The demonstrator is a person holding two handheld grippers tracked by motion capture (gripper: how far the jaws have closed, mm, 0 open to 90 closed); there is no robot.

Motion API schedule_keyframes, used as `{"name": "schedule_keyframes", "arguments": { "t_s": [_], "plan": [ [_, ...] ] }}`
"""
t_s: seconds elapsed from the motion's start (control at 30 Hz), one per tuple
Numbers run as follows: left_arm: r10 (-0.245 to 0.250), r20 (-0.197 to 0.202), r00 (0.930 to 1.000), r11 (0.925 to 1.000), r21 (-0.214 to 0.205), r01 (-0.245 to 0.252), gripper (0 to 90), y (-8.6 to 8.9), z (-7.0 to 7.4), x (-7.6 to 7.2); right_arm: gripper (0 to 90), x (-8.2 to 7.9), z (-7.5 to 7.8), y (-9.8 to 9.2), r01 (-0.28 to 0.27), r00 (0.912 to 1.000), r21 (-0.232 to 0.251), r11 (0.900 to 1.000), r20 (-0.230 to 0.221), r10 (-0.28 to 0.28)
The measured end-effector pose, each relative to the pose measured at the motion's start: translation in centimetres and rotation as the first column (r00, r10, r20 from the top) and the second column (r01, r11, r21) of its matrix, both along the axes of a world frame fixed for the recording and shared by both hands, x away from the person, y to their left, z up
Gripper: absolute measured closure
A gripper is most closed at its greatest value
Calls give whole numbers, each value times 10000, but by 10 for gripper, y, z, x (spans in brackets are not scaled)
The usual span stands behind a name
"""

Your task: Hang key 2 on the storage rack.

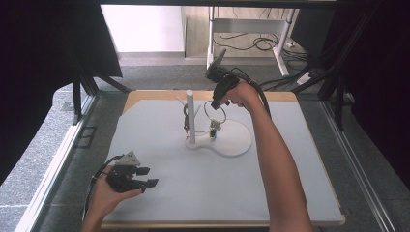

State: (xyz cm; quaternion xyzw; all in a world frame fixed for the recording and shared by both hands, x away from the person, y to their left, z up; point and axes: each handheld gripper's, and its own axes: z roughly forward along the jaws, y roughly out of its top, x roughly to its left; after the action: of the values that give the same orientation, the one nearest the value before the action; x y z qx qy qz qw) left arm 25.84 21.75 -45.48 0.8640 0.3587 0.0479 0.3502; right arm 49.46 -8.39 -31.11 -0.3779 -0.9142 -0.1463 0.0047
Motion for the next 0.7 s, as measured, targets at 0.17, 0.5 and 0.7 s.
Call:
{"name": "schedule_keyframes", "arguments": {
  "t_s": [0.17, 0.5, 0.7],
  "plan": [
    [-31, -18, 10000, 10000, 33, 31, 434, 0, -1, 1, 848, 5, -1, 1, 67, 10000, 78, 9999, 33, -68],
    [-55, -18, 10000, 10000, -10, 55, 434, 0, -1, 0, 848, 11, -8, 7, 266, 9996, 90, 9996, 31, -266],
    [-69, -66, 10000, 10000, 21, 70, 434, -1, -2, 1, 848, 11, -9, 13, 219, 9997, 158, 9996, 138, -221]
  ]
}}
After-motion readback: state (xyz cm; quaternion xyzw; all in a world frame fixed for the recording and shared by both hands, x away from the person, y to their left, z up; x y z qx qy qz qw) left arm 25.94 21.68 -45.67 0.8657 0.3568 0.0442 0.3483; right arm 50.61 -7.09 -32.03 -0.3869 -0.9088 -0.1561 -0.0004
